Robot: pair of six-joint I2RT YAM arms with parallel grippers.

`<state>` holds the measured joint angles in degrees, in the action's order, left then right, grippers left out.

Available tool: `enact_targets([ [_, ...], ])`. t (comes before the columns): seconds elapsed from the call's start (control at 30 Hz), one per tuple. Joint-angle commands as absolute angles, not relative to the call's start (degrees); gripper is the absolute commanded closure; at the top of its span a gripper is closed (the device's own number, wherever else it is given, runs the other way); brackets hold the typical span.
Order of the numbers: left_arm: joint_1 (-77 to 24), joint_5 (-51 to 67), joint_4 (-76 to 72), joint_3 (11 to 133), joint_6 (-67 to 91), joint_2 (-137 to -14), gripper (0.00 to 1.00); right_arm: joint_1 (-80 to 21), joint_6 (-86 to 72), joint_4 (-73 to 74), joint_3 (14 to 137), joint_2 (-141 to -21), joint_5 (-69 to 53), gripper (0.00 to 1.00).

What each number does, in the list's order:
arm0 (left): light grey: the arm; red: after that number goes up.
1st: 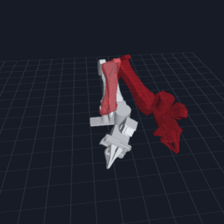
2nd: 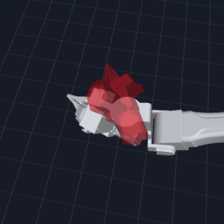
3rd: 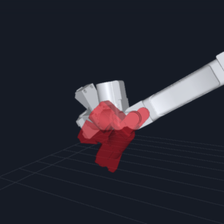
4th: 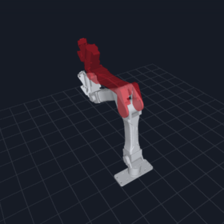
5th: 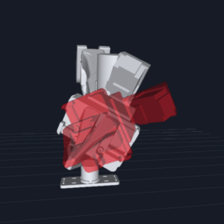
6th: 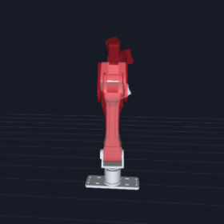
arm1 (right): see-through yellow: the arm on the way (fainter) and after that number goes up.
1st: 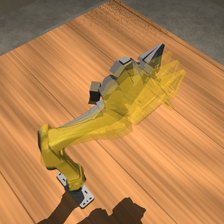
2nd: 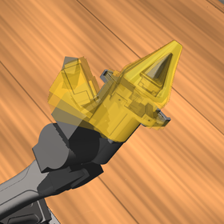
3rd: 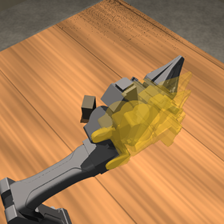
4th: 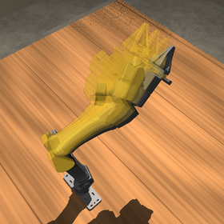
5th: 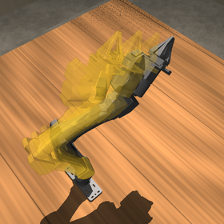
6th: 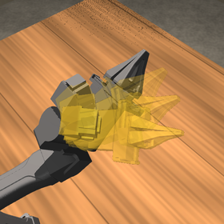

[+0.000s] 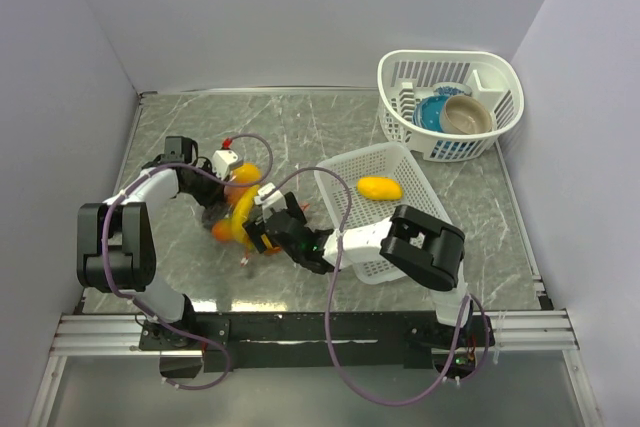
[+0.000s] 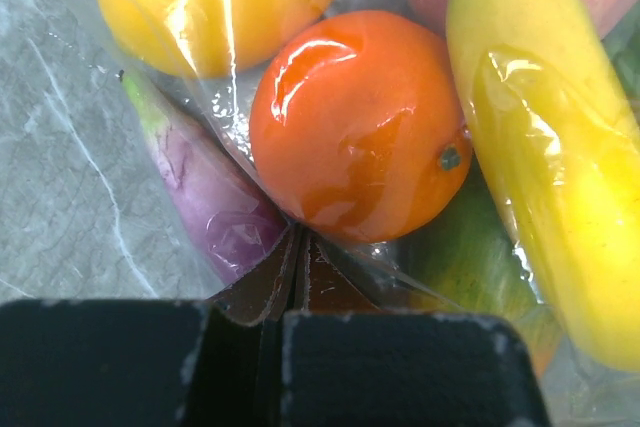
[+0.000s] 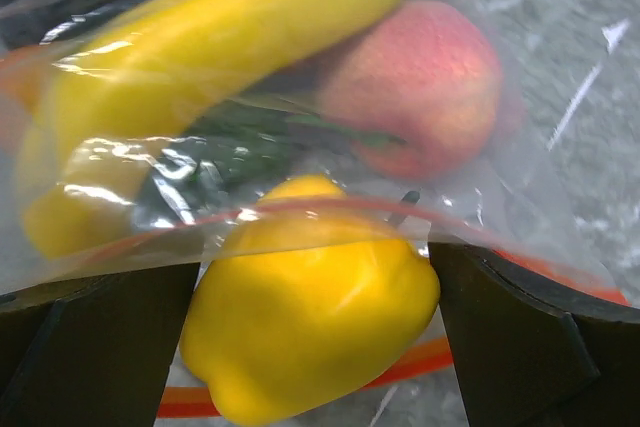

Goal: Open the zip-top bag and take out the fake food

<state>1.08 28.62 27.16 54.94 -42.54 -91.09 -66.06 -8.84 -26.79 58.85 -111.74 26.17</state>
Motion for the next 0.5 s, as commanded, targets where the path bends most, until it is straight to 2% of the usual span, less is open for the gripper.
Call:
enact_targets([
  [0.0,0.70,29.97,26.28,53.97,-42.98,-91.32,0.99,-66.71,-13.62,-20.93,58.18,-108.98,31.03,0.00],
  [0.33,0.79,29.44,26.46,53.09,-43.51,-89.47,0.99,-66.88,-16.52,-16.35,60.65,-111.27,27.25,0.02],
  [0.43,0.79,29.79,26.45,53.09,-43.33,-89.65,0.99,-66.88,-17.05,-15.38,59.94,-111.27,25.14,0.14],
  [0.47,0.88,29.88,26.37,53.17,-43.24,-89.74,0.99,-66.88,-17.05,-14.95,59.85,-111.10,24.96,0.22],
])
